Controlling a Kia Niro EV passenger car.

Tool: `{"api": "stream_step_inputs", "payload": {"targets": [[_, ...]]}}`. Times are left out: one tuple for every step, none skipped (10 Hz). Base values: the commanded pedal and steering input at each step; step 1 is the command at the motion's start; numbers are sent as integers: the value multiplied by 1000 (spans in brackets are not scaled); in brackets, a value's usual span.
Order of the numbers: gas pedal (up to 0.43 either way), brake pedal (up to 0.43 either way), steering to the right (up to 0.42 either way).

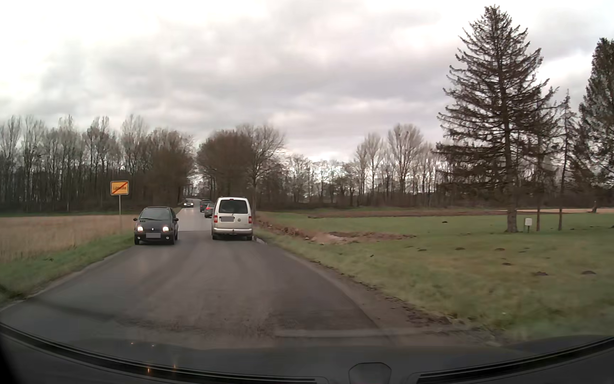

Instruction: Follow the waypoints while adhering to traffic rules and regulations

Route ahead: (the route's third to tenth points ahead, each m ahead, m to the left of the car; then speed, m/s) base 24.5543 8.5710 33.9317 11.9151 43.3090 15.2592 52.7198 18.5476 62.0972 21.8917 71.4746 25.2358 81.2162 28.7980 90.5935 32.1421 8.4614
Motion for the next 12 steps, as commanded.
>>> {"api": "stream_step_inputs", "payload": {"targets": [[138, 0, -172], [157, 0, -156], [197, 0, -139], [260, 0, -125], [280, 0, -111], [280, 0, -103], [280, 0, -95], [280, 0, -86], [280, 0, -79], [280, 0, -72], [268, 0, -61], [268, 0, -44]]}}
